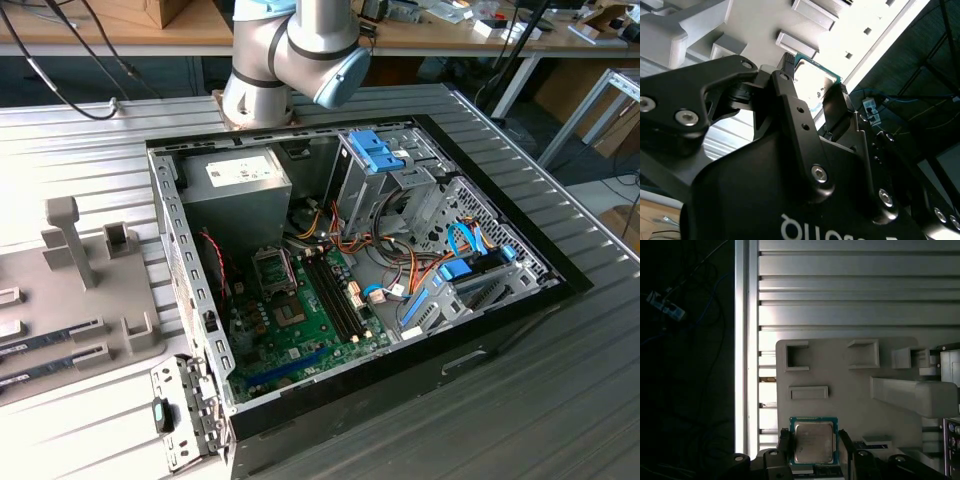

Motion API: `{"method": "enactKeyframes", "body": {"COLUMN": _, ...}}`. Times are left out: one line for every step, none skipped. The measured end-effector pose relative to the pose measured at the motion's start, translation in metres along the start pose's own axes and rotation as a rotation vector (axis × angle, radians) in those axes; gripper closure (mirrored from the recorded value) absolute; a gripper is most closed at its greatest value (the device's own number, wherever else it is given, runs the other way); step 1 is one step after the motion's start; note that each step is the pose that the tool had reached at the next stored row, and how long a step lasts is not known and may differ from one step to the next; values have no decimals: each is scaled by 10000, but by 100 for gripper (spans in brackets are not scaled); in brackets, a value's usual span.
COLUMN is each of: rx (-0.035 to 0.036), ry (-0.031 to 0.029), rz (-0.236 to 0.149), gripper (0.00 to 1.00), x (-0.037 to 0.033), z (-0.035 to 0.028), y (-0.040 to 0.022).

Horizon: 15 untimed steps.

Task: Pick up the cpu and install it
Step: 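Pick up the cpu and move it towards the insertion slot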

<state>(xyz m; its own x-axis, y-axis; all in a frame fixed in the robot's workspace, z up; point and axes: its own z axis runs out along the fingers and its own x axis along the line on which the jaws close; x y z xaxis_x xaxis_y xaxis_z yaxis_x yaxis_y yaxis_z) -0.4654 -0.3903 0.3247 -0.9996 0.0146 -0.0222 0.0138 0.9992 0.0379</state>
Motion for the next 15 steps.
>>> {"method": "enactKeyframes", "body": {"rx": 0, "ry": 0, "rz": 0, "gripper": 53, "x": 0, "z": -3, "y": 0}}
{"method": "enactKeyframes", "body": {"rx": 0, "ry": 0, "rz": 0, "gripper": 53, "x": 0, "z": -7, "y": 0}}
{"method": "enactKeyframes", "body": {"rx": -1, "ry": -1, "rz": 0, "gripper": 53, "x": 0, "z": -10, "y": 0}}
{"method": "enactKeyframes", "body": {"rx": 0, "ry": -1, "rz": 0, "gripper": 53, "x": 0, "z": -17, "y": 1}}
{"method": "enactKeyframes", "body": {"rx": 0, "ry": 0, "rz": 0, "gripper": 53, "x": -1, "z": -25, "y": 1}}
{"method": "enactKeyframes", "body": {"rx": 0, "ry": 0, "rz": 0, "gripper": 53, "x": -1, "z": -29, "y": 1}}
{"method": "enactKeyframes", "body": {"rx": 0, "ry": 0, "rz": 0, "gripper": 53, "x": -1, "z": -33, "y": 1}}
{"method": "enactKeyframes", "body": {"rx": -1, "ry": -1, "rz": 0, "gripper": 53, "x": -1, "z": -40, "y": 1}}
{"method": "enactKeyframes", "body": {"rx": -1, "ry": -1, "rz": 0, "gripper": 53, "x": -1, "z": -43, "y": 2}}
{"method": "enactKeyframes", "body": {"rx": -1, "ry": -1, "rz": 0, "gripper": 53, "x": -1, "z": -47, "y": 2}}
{"method": "enactKeyframes", "body": {"rx": -1, "ry": -1, "rz": 0, "gripper": 53, "x": -1, "z": -51, "y": 2}}
{"method": "enactKeyframes", "body": {"rx": 0, "ry": 0, "rz": 0, "gripper": 53, "x": -1, "z": -55, "y": 2}}
{"method": "enactKeyframes", "body": {"rx": 0, "ry": 0, "rz": 0, "gripper": 53, "x": -1, "z": -59, "y": 2}}
{"method": "enactKeyframes", "body": {"rx": 0, "ry": 0, "rz": 0, "gripper": 53, "x": -1, "z": -63, "y": 2}}
{"method": "enactKeyframes", "body": {"rx": 0, "ry": 0, "rz": 0, "gripper": 53, "x": -1, "z": -67, "y": 2}}
